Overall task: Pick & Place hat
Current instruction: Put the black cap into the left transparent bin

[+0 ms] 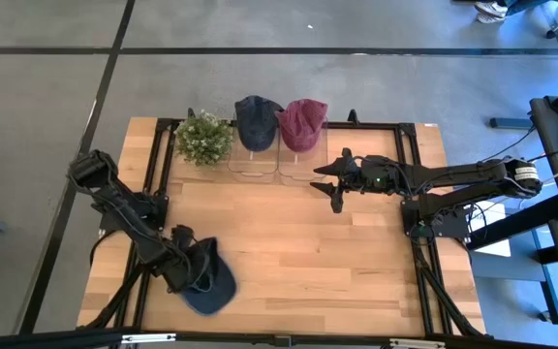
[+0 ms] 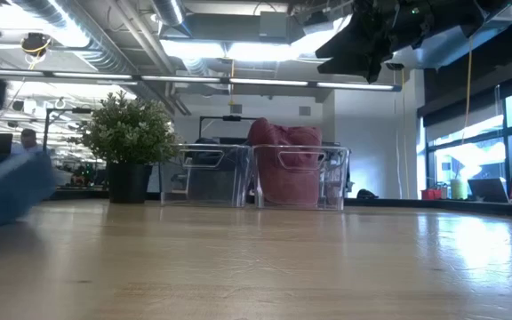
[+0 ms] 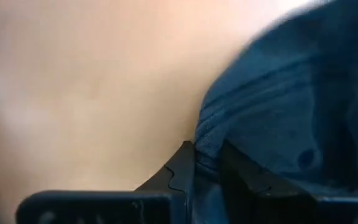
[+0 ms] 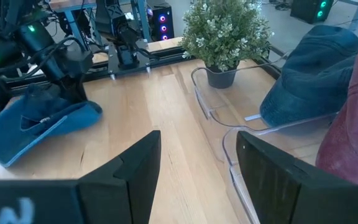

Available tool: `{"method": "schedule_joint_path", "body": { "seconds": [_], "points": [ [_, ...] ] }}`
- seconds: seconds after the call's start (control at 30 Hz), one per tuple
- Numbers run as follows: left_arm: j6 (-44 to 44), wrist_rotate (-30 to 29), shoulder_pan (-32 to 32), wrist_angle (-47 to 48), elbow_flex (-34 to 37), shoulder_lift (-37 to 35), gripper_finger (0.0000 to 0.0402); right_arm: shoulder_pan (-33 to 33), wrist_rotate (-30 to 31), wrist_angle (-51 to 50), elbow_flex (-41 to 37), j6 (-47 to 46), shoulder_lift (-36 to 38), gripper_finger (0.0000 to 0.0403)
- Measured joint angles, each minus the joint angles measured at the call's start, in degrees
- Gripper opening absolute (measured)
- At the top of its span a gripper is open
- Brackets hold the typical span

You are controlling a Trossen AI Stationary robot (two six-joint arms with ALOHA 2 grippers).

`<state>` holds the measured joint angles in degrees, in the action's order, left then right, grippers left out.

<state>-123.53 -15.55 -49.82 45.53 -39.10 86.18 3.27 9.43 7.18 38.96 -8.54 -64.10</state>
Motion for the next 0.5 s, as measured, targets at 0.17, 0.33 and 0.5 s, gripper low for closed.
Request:
{"method": "schedule_joint_path", "body": {
  "seconds": [0.17, 0.33, 0.5],
  "points": [
    [1.5, -16.1, 0.2, 4.1, -4.5, -1.6, 0.0026, 0.0, 0.0, 1.7, 0.0, 0.0, 0.0, 0.0210],
    [12.2, -27.7, 1.6, 5.2, -9.2, -3.7, 0.0006, 0.0, 0.0, 4.9, 0.0, 0.1, 0.0, 0.0210],
    [29.0, -37.5, 5.3, 5.2, -15.3, -5.4, 0.0004, 0.0, 0.0, 5.9, 0.0, -0.5, 0.0, 0.0210]
  ]
}}
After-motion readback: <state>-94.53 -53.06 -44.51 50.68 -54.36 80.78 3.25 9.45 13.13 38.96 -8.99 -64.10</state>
